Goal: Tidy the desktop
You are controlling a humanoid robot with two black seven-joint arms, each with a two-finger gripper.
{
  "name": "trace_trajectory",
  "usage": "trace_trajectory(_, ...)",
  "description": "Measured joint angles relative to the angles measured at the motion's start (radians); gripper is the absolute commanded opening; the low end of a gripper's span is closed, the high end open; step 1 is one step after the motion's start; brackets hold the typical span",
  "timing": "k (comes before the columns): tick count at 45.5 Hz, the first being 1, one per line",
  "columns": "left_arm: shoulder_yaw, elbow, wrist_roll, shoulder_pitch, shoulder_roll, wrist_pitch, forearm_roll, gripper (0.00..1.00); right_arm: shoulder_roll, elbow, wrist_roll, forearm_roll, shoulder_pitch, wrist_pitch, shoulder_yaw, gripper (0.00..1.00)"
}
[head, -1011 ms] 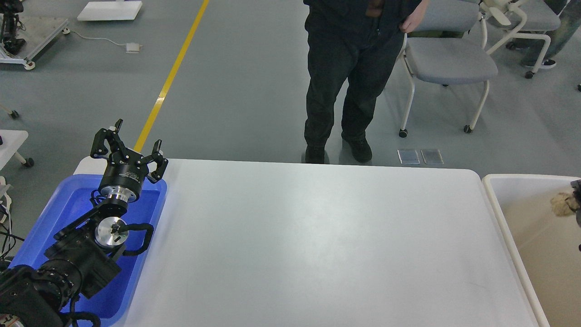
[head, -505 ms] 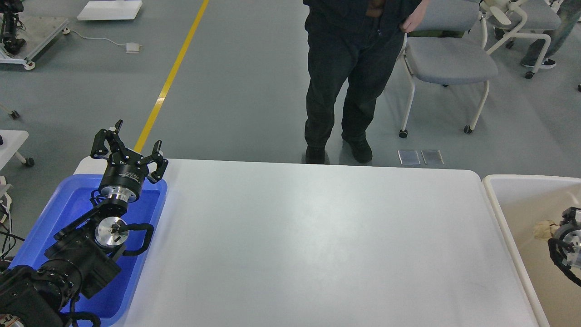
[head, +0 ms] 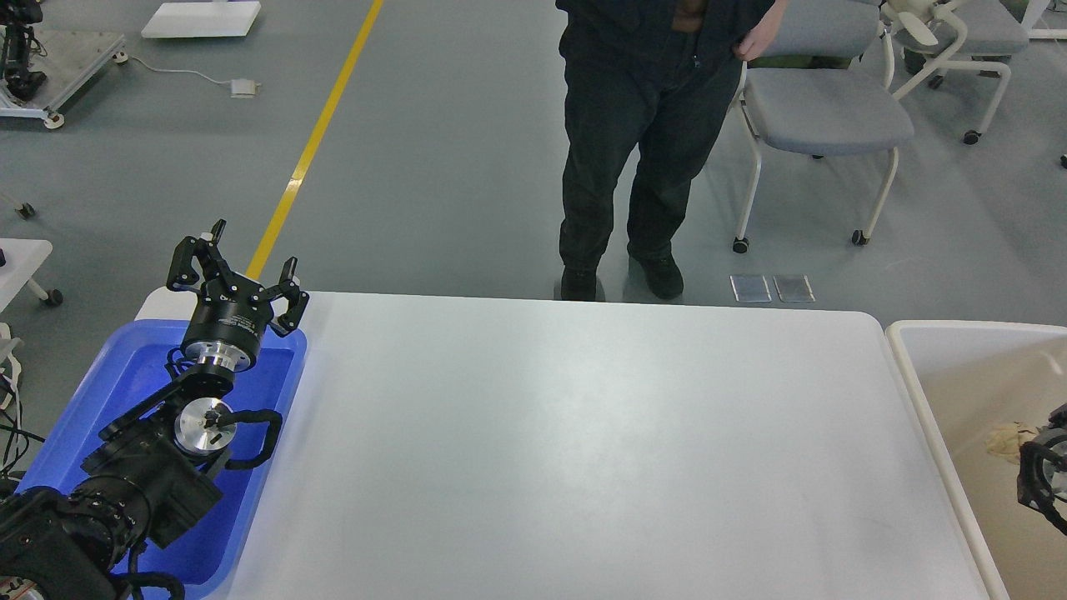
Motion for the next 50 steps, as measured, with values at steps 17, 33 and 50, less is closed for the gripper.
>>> trace_trajectory(17, 0.0, 0.0, 0.0, 0.0, 0.0, 0.0, 0.0, 1.0, -0.004, 0.002, 0.004, -0.005, 0.005, 0.006, 0.02, 1.0)
trace_trajectory(33, 0.0, 0.0, 0.0, 0.0, 0.0, 0.0, 0.0, 1.0, -0.017, 0.024, 0.008, -0.013, 0.049, 0.011, 0.025, 1.0)
trace_trajectory(50, 0.0, 0.0, 0.0, 0.0, 0.0, 0.001, 0.0, 1.0, -0.129, 0.296, 0.008, -0.002, 0.128, 0.066, 0.163, 1.0)
